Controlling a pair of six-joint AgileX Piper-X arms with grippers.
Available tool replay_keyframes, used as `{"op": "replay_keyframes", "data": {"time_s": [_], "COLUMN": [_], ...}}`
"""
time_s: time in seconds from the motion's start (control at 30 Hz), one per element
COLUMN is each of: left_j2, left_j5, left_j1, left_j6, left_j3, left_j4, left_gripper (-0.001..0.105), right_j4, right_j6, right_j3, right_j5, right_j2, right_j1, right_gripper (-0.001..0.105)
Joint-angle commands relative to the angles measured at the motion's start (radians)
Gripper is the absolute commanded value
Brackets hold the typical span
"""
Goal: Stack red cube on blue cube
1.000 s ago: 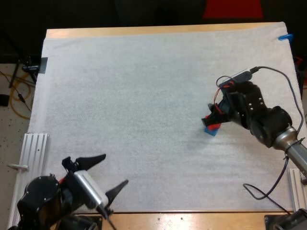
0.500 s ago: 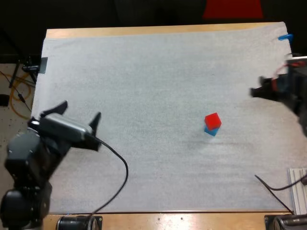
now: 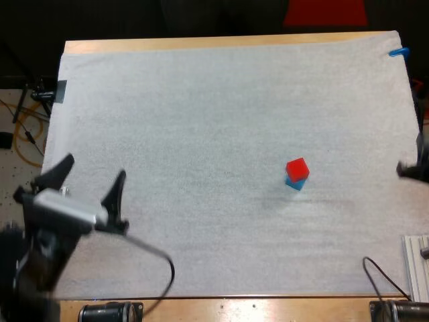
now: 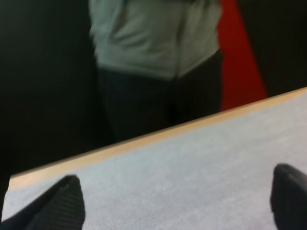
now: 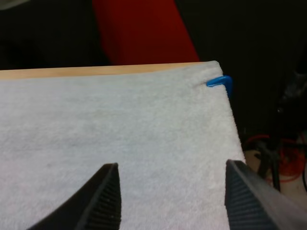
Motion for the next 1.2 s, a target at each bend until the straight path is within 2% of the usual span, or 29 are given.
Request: {"op": "replay_keyframes", "data": {"time_s": [0.0, 0.1, 0.33, 0.5, 0.6, 0.63, 0.7, 0.83, 1.17], "left_j2": [-0.047, -0.143, -0.404, -0.561, -0.545, -0.543, -0.544, -0.544, -0.544], "left_j5": [0.006, 0.002, 0.002, 0.002, -0.04, -0.084, -0.112, -0.121, -0.122], "left_j1": [-0.018, -0.042, -0.042, -0.042, -0.035, -0.034, -0.034, -0.034, -0.034], "left_j6": [0.013, 0.031, 0.031, 0.031, -0.016, -0.027, -0.03, -0.033, -0.035], "left_j3": [-0.004, 0.018, 0.15, 0.213, 0.224, 0.237, 0.265, 0.332, 0.435], "left_j4": [0.033, 0.098, 0.191, 0.28, 0.326, 0.303, 0.241, 0.13, 0.127], "left_gripper": [0.076, 0.076, 0.076, 0.076, 0.076, 0.076, 0.076, 0.076, 0.076], "right_j4": [0.013, 0.057, 0.237, 0.267, 0.286, 0.253, 0.213, 0.218, 0.268], "right_j6": [0.005, 0.004, 0.002, 0.002, -0.012, -0.015, -0.008, 0.003, 0.001], "right_j3": [0.037, 0.1, 0.215, 0.256, 0.249, 0.259, 0.277, 0.315, 0.343], "right_j5": [-0.011, -0.011, -0.011, -0.011, -0.028, -0.066, -0.079, -0.078, -0.078], "right_j2": [-0.073, -0.219, -0.522, -0.68, -0.663, -0.667, -0.669, -0.668, -0.668], "right_j1": [0.011, 0.027, 0.032, 0.032, 0.034, 0.034, 0.034, 0.034, 0.034], "right_gripper": [0.049, 0.049, 0.049, 0.049, 0.049, 0.049, 0.049, 0.049, 0.049]}}
